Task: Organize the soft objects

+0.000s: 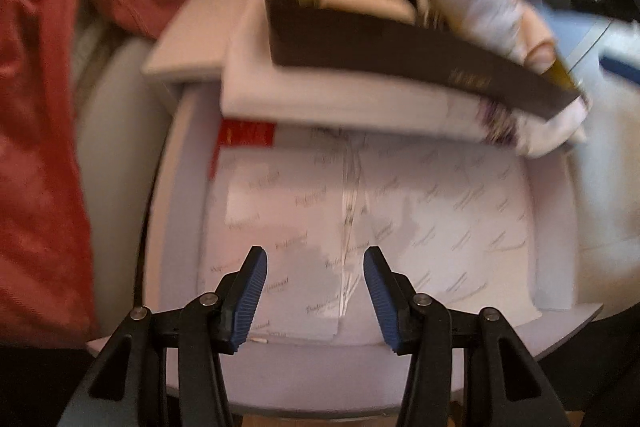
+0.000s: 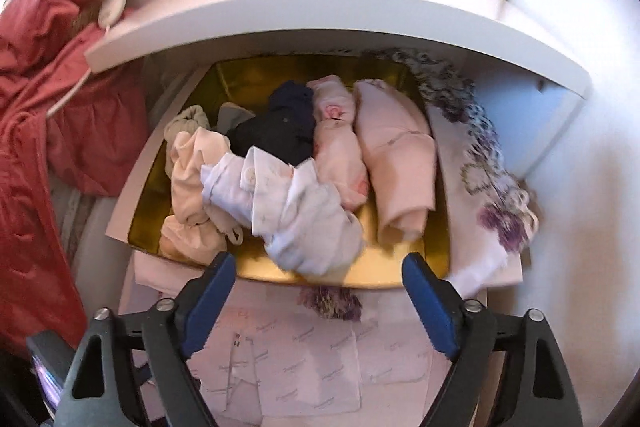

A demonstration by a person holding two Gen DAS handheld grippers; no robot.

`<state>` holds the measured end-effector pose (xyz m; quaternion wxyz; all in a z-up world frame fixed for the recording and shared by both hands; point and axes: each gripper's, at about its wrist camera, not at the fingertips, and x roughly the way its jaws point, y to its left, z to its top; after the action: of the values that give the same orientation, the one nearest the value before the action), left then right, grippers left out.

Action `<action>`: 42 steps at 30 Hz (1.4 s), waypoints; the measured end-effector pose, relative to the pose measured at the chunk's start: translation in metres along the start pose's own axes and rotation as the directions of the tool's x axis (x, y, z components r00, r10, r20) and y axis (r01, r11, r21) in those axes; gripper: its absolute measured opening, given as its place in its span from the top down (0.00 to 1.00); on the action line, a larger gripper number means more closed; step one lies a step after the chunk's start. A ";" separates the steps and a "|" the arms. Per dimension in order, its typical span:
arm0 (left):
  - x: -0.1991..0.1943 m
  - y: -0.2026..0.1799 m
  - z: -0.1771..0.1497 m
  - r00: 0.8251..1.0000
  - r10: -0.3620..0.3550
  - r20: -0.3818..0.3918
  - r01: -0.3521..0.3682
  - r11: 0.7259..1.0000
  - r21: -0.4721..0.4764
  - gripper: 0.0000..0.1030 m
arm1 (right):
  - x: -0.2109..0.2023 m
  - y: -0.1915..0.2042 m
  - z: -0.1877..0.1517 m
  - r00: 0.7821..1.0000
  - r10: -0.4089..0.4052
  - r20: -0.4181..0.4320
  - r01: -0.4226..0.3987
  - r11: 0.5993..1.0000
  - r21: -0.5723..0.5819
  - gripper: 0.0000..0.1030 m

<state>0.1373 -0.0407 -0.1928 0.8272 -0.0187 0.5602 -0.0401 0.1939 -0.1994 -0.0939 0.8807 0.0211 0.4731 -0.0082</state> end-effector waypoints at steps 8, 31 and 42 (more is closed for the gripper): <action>-0.087 0.003 0.004 0.966 -0.045 0.253 0.052 0.998 -0.021 0.51 | -0.059 -0.012 -0.044 0.996 -0.040 0.084 0.033 0.997 0.076 0.01; -0.252 0.003 -0.063 0.841 -0.054 0.538 0.063 0.998 0.002 0.31 | -0.217 0.009 -0.103 0.939 -0.134 0.316 0.102 0.988 0.115 0.00; -0.258 0.006 -0.067 0.842 0.033 0.539 -0.002 0.998 -0.058 0.31 | -0.224 -0.012 -0.116 0.936 -0.171 0.307 0.127 0.979 0.156 0.00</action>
<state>-0.0196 -0.0117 0.0207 0.9508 -0.0471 0.3061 -0.0102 -0.0274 -0.2078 0.0287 0.9389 0.0427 0.3233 -0.1101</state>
